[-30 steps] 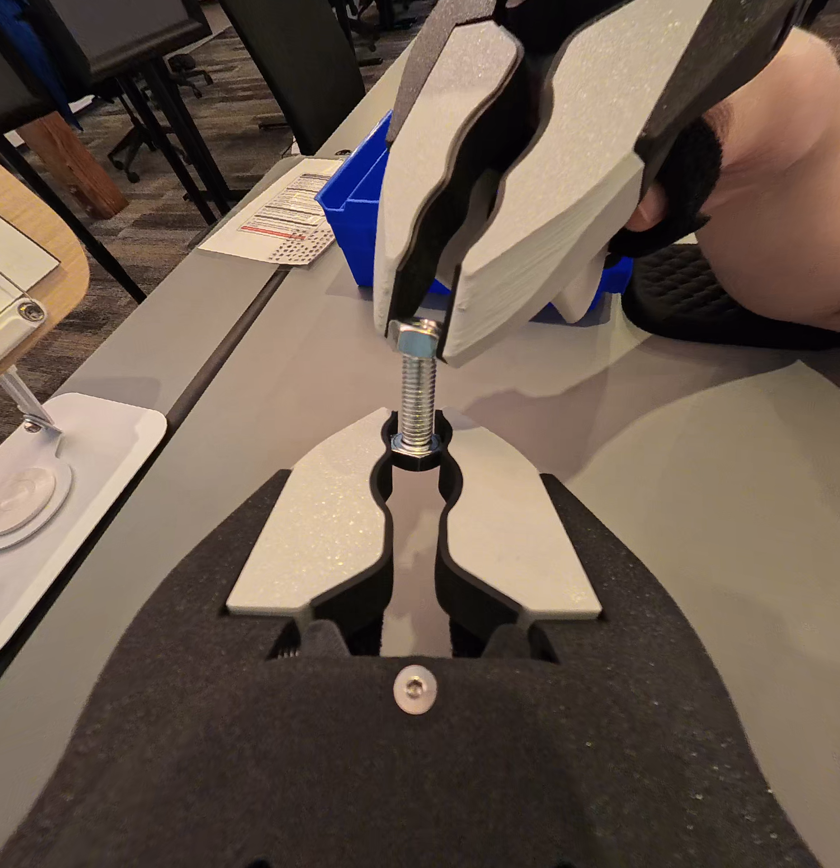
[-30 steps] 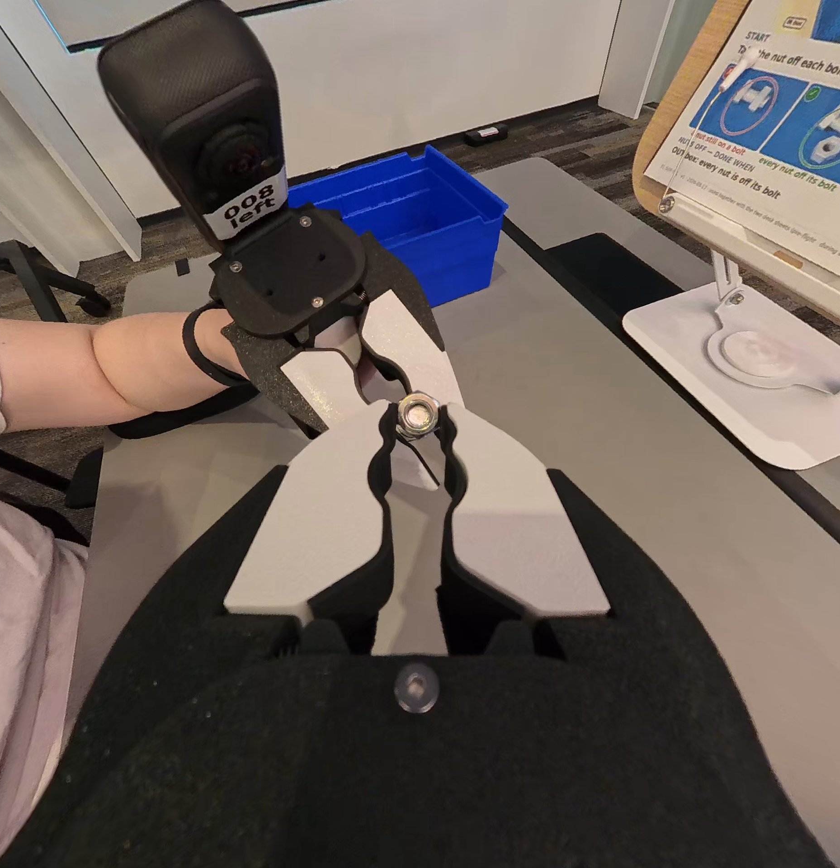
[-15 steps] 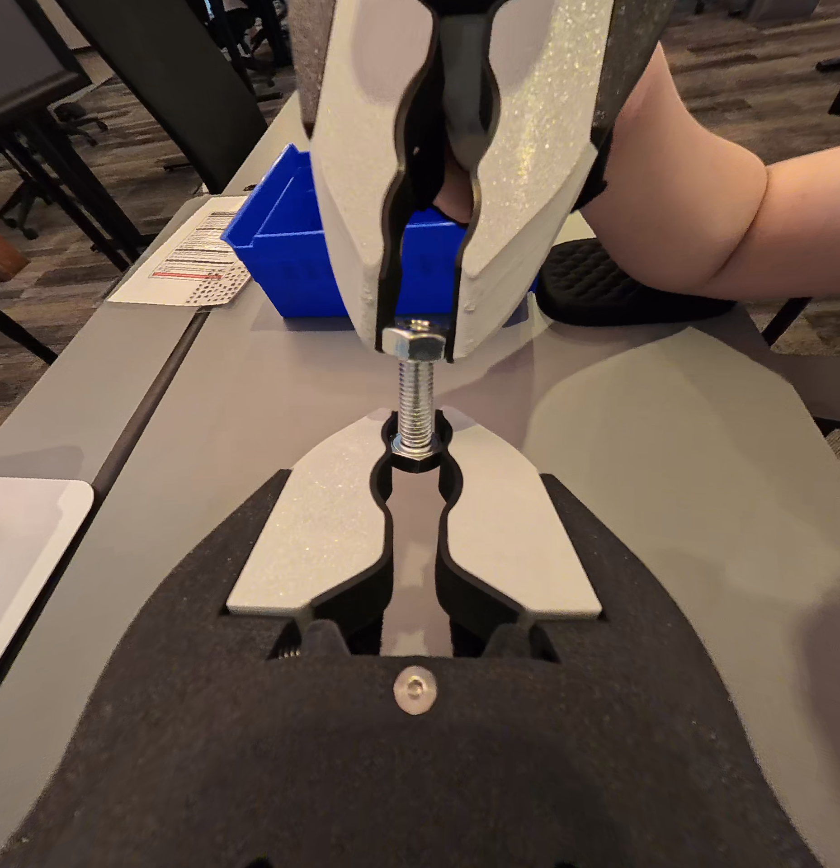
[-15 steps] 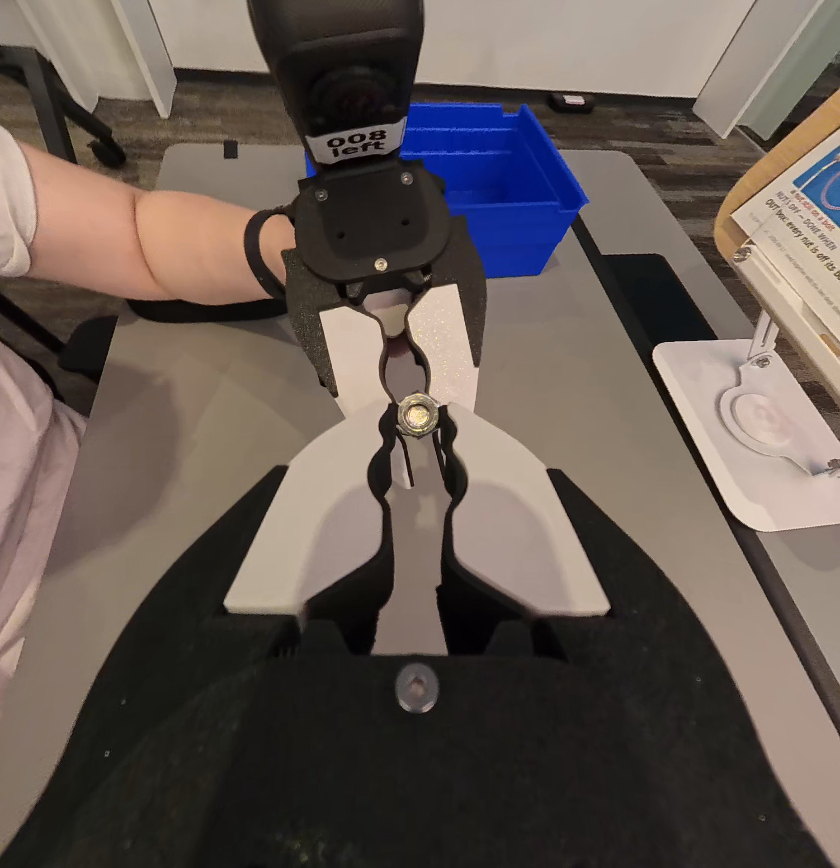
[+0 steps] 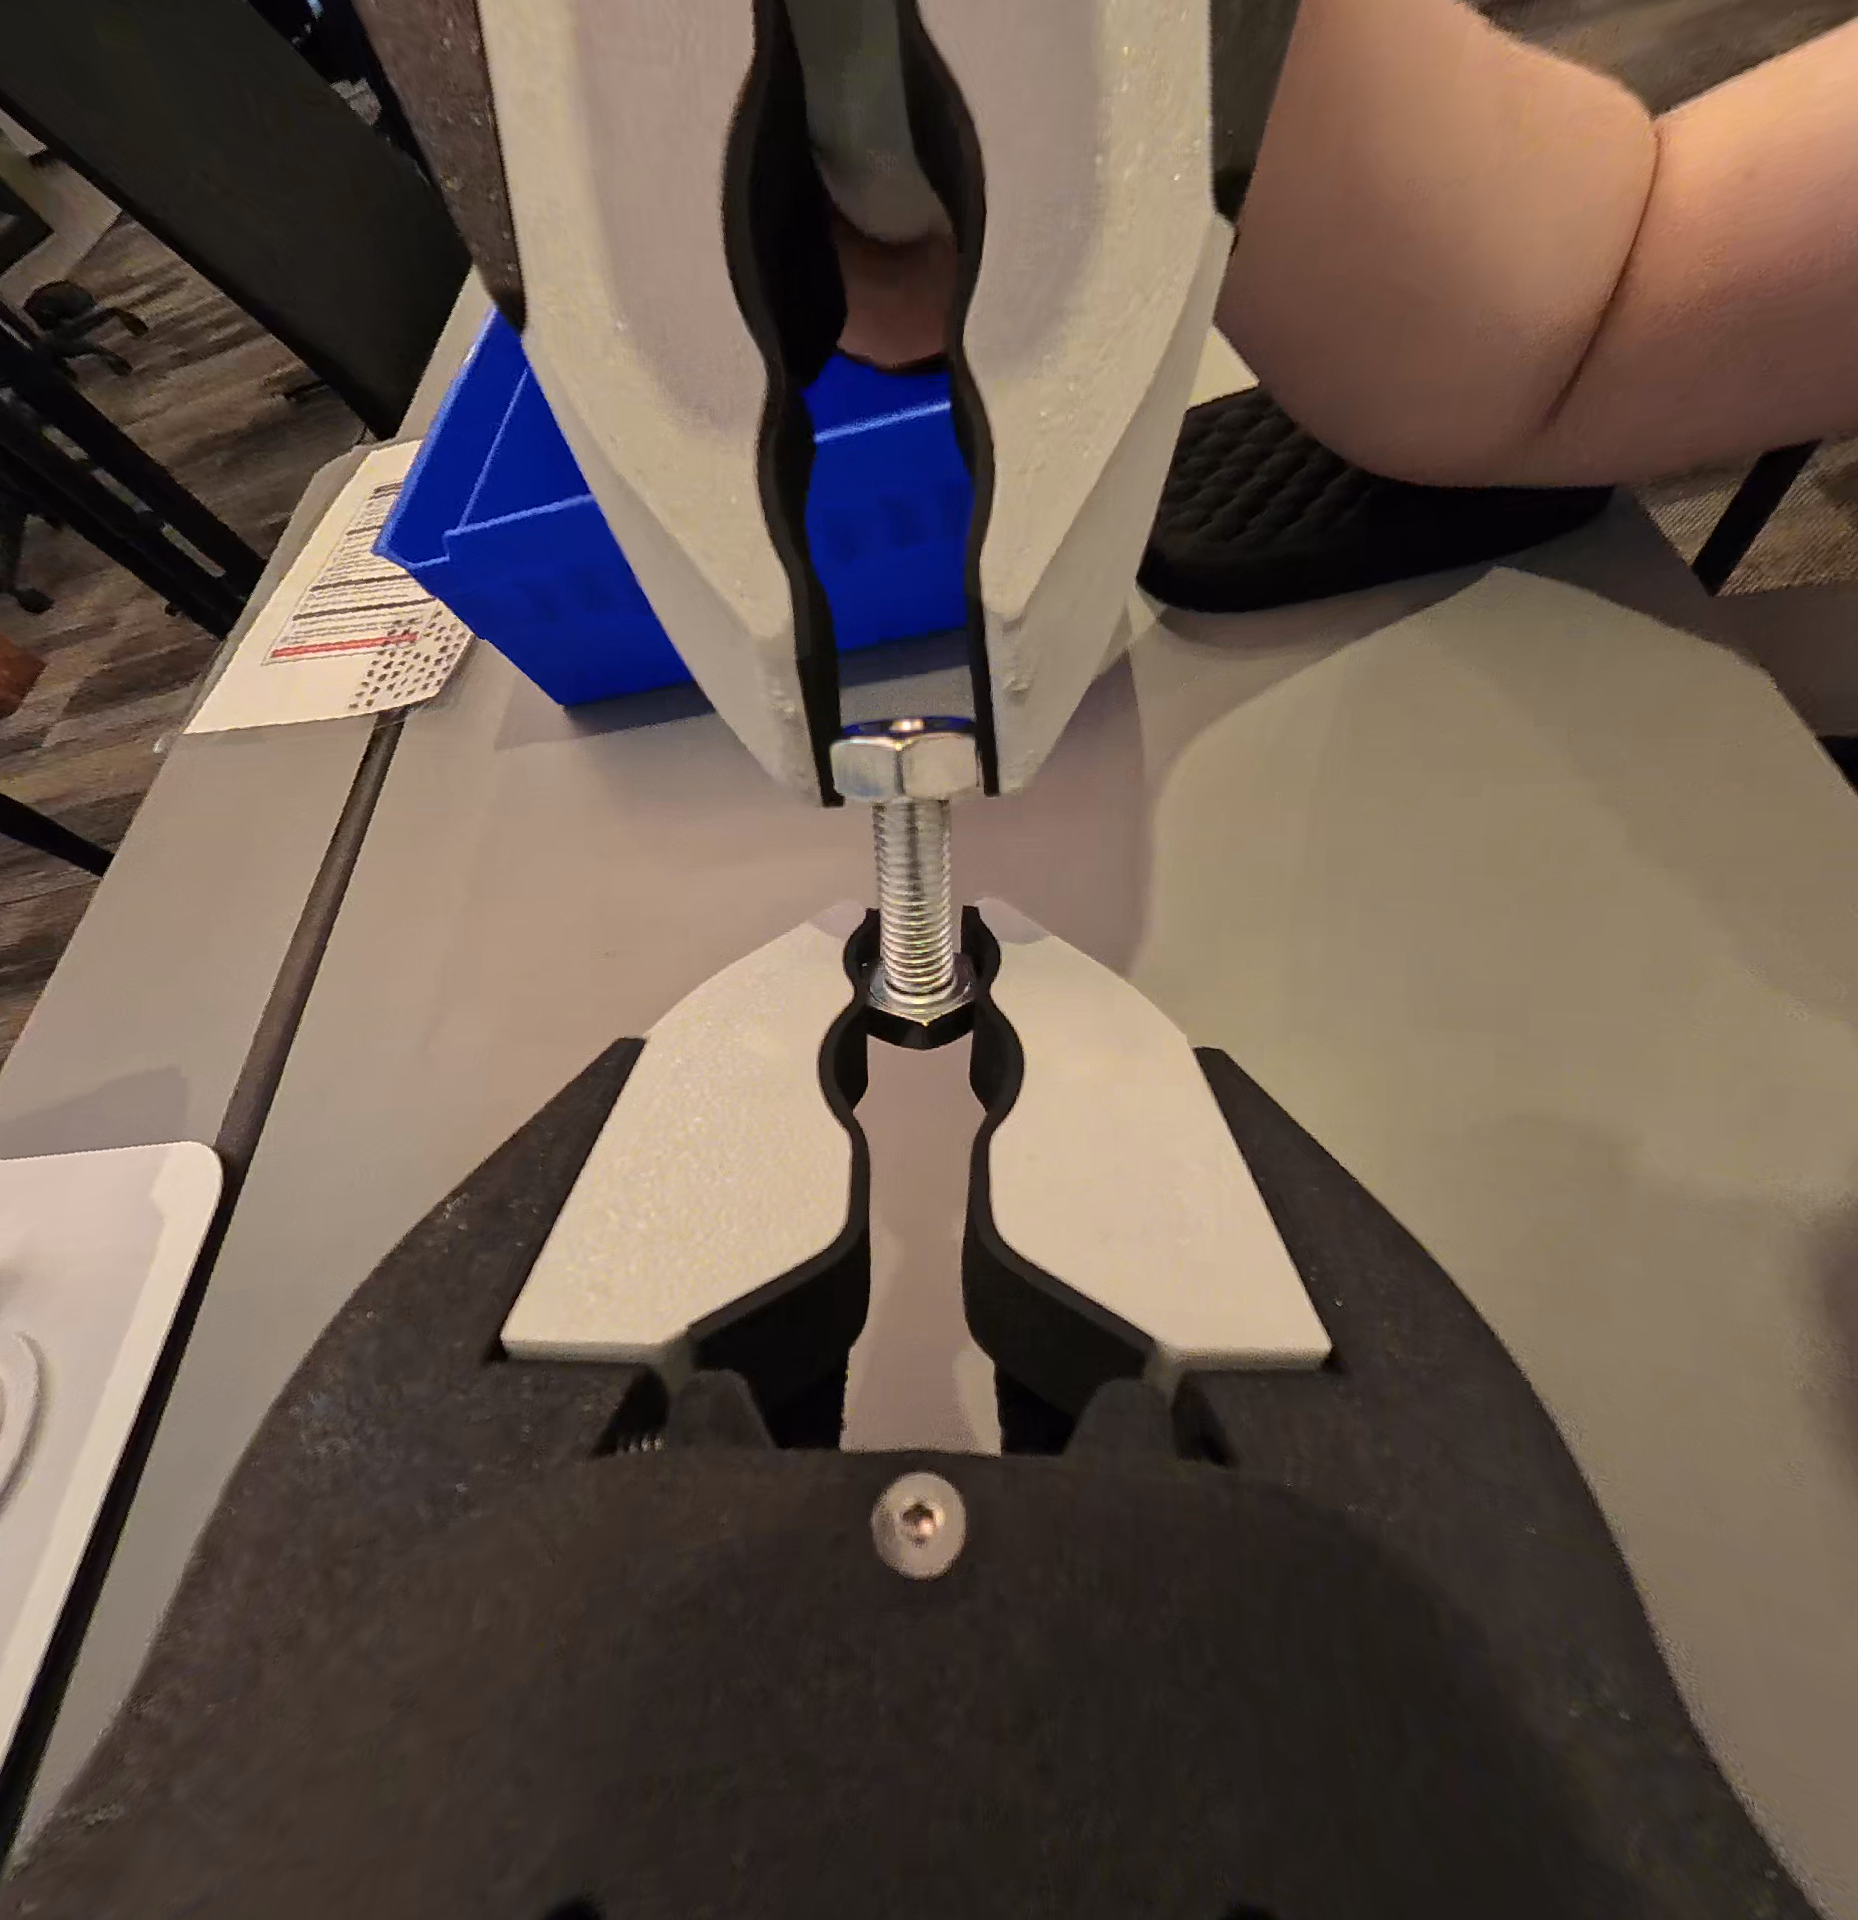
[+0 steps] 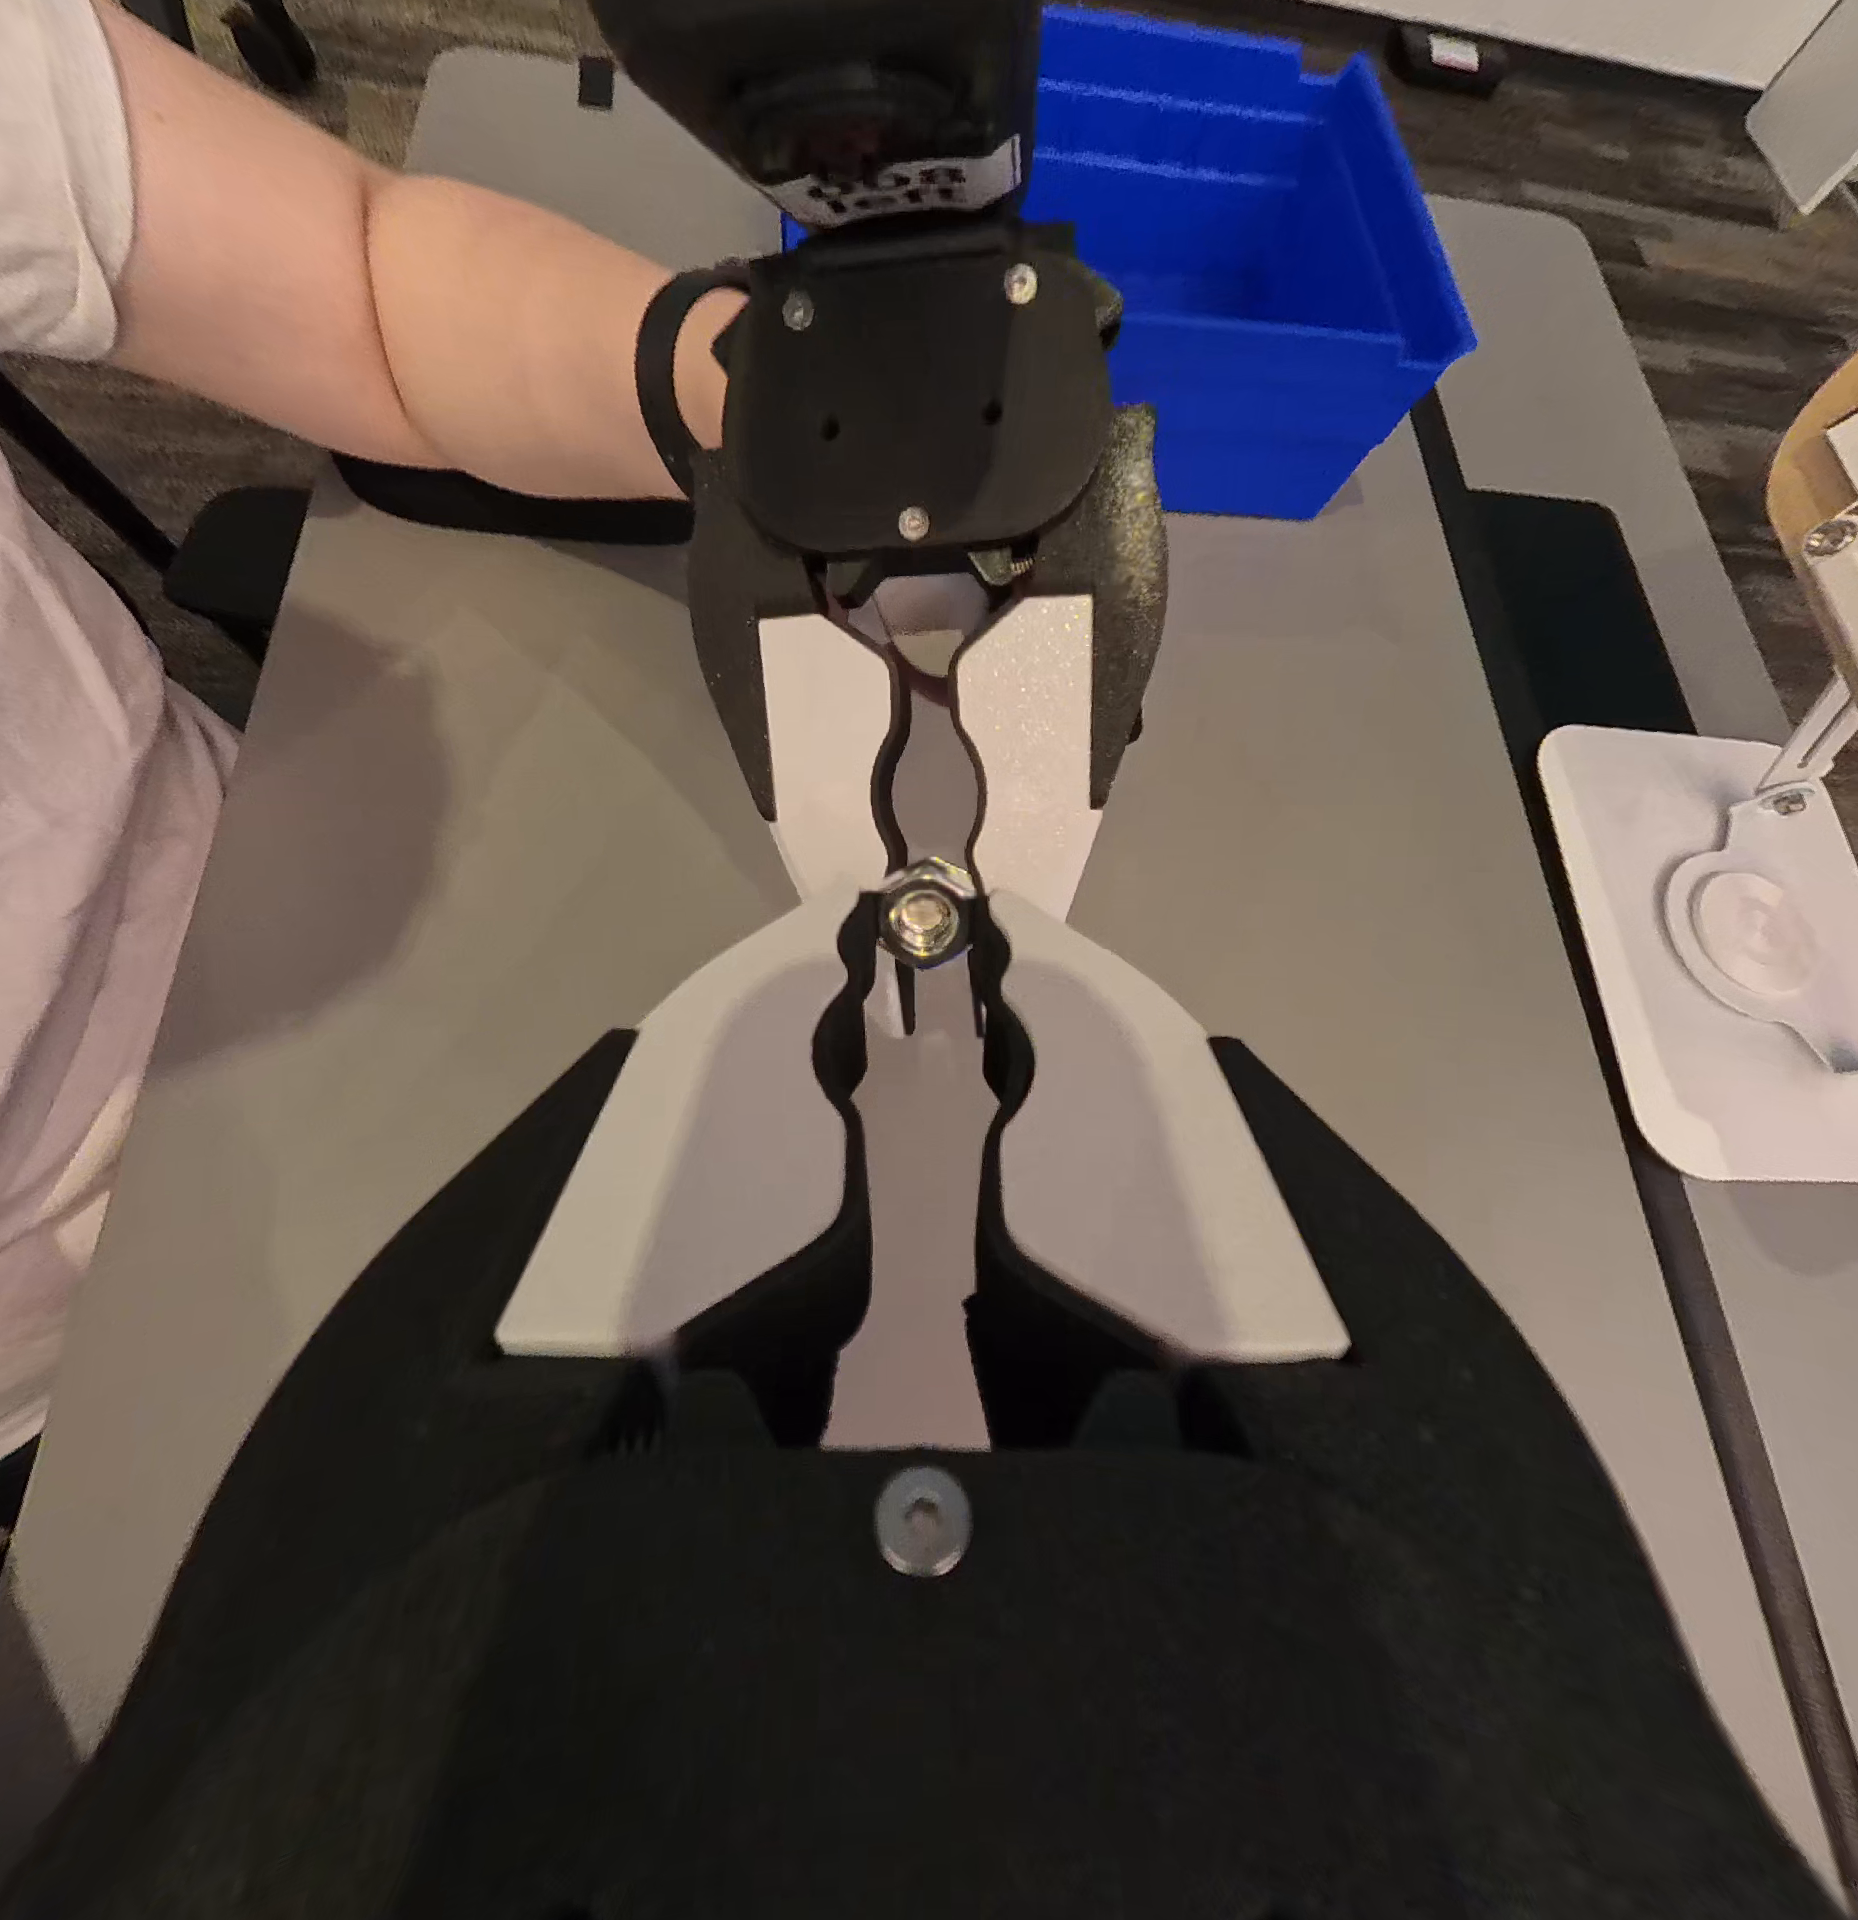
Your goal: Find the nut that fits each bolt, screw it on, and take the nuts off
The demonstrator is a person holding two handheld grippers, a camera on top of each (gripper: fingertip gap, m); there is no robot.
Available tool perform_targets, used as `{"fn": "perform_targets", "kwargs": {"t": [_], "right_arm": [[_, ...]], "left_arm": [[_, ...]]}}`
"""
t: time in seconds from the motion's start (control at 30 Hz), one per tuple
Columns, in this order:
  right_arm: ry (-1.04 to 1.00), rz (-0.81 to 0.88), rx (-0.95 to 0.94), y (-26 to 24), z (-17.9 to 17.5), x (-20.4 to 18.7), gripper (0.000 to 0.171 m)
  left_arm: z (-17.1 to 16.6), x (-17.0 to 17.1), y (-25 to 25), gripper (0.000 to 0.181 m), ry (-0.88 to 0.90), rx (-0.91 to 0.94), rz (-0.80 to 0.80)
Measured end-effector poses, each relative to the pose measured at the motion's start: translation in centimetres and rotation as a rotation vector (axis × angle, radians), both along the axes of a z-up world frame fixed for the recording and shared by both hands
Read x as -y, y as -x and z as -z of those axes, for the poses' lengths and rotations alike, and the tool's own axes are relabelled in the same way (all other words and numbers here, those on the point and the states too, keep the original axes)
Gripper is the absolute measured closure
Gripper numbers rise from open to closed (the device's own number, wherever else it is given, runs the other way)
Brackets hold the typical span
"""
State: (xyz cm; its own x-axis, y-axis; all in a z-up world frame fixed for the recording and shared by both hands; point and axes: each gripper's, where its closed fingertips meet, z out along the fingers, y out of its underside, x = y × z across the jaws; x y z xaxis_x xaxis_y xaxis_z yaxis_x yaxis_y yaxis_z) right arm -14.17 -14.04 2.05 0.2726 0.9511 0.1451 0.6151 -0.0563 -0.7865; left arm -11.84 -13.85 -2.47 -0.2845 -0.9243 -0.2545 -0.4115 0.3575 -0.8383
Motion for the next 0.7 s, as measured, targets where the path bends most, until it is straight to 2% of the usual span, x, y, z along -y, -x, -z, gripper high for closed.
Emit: {"fn": "perform_targets", "kwargs": {"t": [0.17, 0.5, 0.7], "right_arm": [[-0.027, 0.008, 0.081, -0.1, 0.7, 0.2, 0.154], [-0.050, -0.070, 0.141, -0.1, 1.4, 1.3, 0.154], [0.013, 0.063, 0.056, -0.1, 0.8, -0.4, 0.154]], "left_arm": [[0.8, -0.1, 0.1, 0.167, -0.067, -0.045, -0.008], [1.5, 1.0, 0.3, 0.167, -0.088, -0.069, 0.064], [0.9, -0.8, 0.0, 0.167, -0.081, -0.047, -0.046]]}}
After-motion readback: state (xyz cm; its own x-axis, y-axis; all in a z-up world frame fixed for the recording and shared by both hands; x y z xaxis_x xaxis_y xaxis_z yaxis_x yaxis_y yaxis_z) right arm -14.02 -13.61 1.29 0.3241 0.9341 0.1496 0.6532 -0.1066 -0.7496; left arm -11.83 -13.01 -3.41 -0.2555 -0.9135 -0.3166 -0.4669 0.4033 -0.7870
